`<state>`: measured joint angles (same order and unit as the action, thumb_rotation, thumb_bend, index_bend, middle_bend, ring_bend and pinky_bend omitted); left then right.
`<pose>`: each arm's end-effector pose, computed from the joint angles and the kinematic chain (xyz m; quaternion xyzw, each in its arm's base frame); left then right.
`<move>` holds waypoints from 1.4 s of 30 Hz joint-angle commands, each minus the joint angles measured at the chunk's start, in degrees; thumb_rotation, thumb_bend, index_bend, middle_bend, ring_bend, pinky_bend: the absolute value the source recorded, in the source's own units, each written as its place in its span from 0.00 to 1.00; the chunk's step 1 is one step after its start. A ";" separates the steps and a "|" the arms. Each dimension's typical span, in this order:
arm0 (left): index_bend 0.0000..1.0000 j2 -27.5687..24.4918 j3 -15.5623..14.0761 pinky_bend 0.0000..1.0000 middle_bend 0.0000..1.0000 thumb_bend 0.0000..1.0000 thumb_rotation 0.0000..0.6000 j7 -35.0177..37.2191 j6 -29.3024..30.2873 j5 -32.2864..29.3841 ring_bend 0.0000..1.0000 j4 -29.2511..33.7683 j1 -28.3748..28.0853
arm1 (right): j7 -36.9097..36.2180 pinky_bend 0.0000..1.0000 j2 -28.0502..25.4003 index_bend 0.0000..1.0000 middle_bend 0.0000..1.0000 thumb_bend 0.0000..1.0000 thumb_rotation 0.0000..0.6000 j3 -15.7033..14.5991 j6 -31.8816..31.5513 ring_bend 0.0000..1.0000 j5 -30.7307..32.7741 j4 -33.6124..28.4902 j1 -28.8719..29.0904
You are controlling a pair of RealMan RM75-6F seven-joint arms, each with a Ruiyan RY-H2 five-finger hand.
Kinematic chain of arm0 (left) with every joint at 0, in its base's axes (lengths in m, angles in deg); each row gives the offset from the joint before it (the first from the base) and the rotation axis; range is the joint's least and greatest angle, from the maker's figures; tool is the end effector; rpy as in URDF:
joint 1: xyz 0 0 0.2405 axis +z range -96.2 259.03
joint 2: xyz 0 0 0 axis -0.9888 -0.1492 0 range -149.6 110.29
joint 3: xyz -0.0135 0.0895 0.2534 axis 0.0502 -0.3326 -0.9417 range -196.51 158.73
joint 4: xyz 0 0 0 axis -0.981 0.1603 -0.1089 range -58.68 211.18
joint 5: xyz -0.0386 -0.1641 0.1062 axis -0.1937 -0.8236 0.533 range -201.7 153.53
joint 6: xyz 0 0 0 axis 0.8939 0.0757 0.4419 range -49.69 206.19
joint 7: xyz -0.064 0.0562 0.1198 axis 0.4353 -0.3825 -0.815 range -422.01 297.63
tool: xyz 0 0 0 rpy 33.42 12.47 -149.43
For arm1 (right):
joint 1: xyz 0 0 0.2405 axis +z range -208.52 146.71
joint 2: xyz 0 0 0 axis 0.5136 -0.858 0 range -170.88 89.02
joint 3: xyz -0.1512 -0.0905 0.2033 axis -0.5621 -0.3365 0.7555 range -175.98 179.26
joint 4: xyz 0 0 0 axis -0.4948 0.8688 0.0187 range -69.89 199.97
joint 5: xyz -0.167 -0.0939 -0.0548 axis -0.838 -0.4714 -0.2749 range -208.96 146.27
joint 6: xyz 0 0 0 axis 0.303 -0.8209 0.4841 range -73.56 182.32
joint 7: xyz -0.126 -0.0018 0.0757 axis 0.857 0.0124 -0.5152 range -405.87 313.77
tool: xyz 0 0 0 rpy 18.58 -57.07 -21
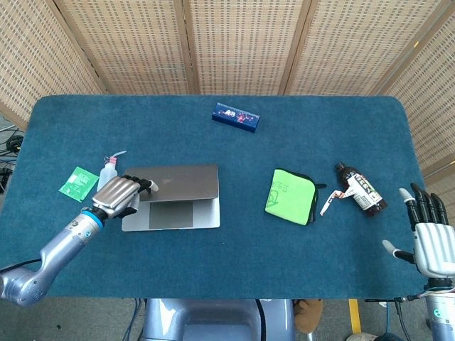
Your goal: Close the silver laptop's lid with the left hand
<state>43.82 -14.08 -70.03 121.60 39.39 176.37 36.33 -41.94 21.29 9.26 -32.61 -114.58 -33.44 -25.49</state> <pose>-0.1767 0.3415 0.0875 -0.7777 -0.4200 -0.2904 0.3667 -0.2953 -0.2007 0.1950 0.5611 -0.3632 0.4210 0.6132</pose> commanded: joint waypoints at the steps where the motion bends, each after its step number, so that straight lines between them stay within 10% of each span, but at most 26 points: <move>1: 0.27 1.01 -0.48 0.26 0.34 1.00 1.00 -0.18 0.06 0.37 0.29 -0.49 0.21 | -0.06 0.00 -0.05 0.02 0.00 0.00 1.00 -0.04 0.02 0.00 -0.05 -0.05 -0.01; 42: 0.27 13.19 -3.32 0.26 0.34 1.00 1.00 4.61 -3.46 3.45 0.29 -12.74 1.44 | -0.33 0.00 -0.07 0.02 0.00 0.00 1.00 -0.08 0.33 0.00 0.35 0.22 -0.01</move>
<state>56.99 -17.40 -65.44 118.15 42.85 163.65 37.77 -42.27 21.21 9.17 -32.28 -114.23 -33.21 -25.50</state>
